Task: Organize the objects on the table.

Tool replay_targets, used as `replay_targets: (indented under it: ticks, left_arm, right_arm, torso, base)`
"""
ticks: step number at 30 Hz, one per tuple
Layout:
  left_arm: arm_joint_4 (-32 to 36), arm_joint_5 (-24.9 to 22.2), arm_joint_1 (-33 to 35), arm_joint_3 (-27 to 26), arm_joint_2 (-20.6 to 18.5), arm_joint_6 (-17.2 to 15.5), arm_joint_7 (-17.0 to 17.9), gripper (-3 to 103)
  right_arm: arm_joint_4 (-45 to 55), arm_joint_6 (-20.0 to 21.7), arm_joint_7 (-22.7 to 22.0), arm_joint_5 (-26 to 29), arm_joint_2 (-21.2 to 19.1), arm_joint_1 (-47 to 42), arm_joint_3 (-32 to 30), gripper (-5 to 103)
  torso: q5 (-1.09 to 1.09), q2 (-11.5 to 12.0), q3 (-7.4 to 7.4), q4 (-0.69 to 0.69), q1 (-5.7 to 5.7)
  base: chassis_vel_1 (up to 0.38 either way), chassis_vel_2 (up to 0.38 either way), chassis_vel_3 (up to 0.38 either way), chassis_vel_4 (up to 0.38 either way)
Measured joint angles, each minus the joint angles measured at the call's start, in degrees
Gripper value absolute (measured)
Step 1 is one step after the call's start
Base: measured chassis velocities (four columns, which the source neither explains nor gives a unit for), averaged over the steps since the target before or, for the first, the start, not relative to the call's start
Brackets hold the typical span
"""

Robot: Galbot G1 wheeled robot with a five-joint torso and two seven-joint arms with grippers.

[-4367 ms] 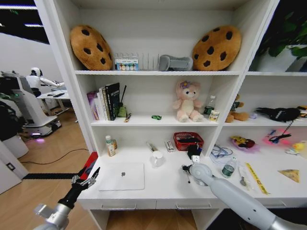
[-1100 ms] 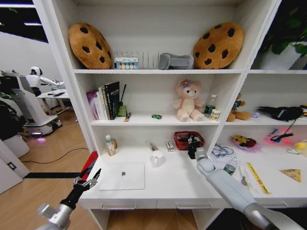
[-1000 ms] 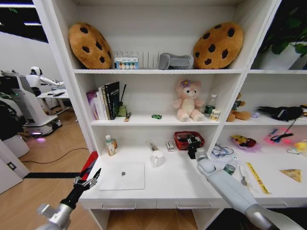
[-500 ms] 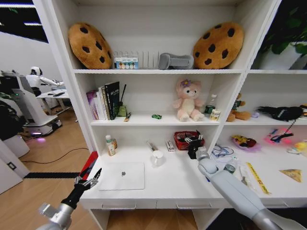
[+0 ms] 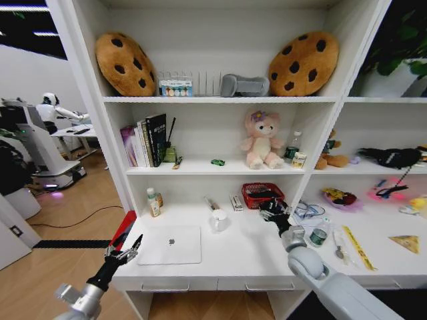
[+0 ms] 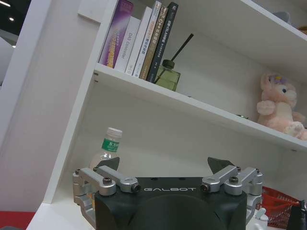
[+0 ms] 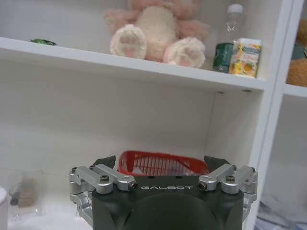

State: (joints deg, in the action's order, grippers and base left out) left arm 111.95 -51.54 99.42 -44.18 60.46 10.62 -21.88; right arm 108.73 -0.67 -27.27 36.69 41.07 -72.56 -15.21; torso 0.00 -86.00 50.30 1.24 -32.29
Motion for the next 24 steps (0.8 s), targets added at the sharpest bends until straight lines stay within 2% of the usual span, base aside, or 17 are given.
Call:
replay_targets:
  ticks: [1, 3, 4, 6, 9, 11, 12, 15, 20, 24]
  left_arm:
    - [0.00, 0.00, 0.00, 0.00, 0.00, 0.00, 0.00, 100]
    - [0.04, -0.02, -0.05, 0.03, 0.05, 0.00, -0.02, 100]
    - [0.04, -0.02, -0.05, 0.03, 0.05, 0.00, -0.02, 100]
    - [0.04, 0.12, -0.05, 0.27, 0.26, 0.00, -0.09, 100]
    - [0.04, 0.19, 0.01, 0.34, 0.35, 0.00, -0.12, 100]
    - [0.06, 0.22, 0.36, 0.29, 0.43, 0.01, -0.20, 100]
    - [0.10, 0.23, 0.56, 0.08, 0.43, 0.03, -0.27, 100]
    - [0.11, 0.23, 0.67, -0.08, 0.43, 0.05, -0.32, 100]
    - [0.60, 0.13, 1.54, -0.98, 0.39, 0.09, -0.40, 100]
    - [0.81, 0.11, 2.47, -1.65, 0.62, 0.14, -0.65, 100]
  right_arm:
    - [0.00, 0.00, 0.00, 0.00, 0.00, 0.00, 0.00, 100]
    - [2.02, 3.49, -1.25, 3.46, -0.35, -3.58, -2.85, 100]
    - [2.02, 3.49, -1.25, 3.46, -0.35, -3.58, -2.85, 100]
    - [2.71, 6.14, -1.78, 6.40, -0.56, -5.50, -4.49, 100]
    - [2.74, 7.69, -1.97, 8.08, -0.69, -6.05, -4.94, 100]
    - [2.66, 11.96, -3.70, 12.39, -1.02, -5.61, -5.03, 100]
    - [2.08, 13.98, -4.37, 14.72, -1.40, -4.44, -4.49, 100]
    - [1.54, 14.89, -4.52, 16.11, -1.76, -3.41, -3.89, 100]
    - [-2.47, 17.97, -4.03, 23.11, -4.11, 4.90, 1.55, 100]
    - [-3.76, 19.55, -3.85, 25.98, -4.38, 6.48, 2.75, 100]
  torso:
    - [0.00, 0.00, 0.00, 0.00, 0.00]
    - [0.01, 0.00, 0.00, -0.01, 0.00]
    - [0.01, 0.00, 0.00, -0.01, 0.00]
    - [-0.01, 0.00, 0.00, -0.01, 0.00]
    - [0.00, 0.00, 0.01, -0.01, 0.00]
    - [0.00, 0.00, 0.01, 0.00, 0.00]
    - [0.00, 0.00, 0.01, -0.01, 0.00]
    - [0.00, 0.00, 0.01, -0.01, 0.00]
    - [0.00, 0.01, 0.01, -0.04, 0.00]
    - [0.00, 0.01, 0.01, -0.01, 0.00]
  base:
    - [0.000, 0.000, 0.000, 0.000]
    - [0.000, 0.000, 0.000, 0.000]
    - [0.000, 0.000, 0.000, 0.000]
    - [0.000, 0.000, 0.000, 0.000]
    - [0.000, 0.000, 0.000, 0.000]
    - [0.000, 0.000, 0.000, 0.000]
    - [0.000, 0.000, 0.000, 0.000]
    - [0.000, 0.000, 0.000, 0.000]
    - [0.000, 0.000, 0.000, 0.000]
    - [0.000, 0.000, 0.000, 0.000]
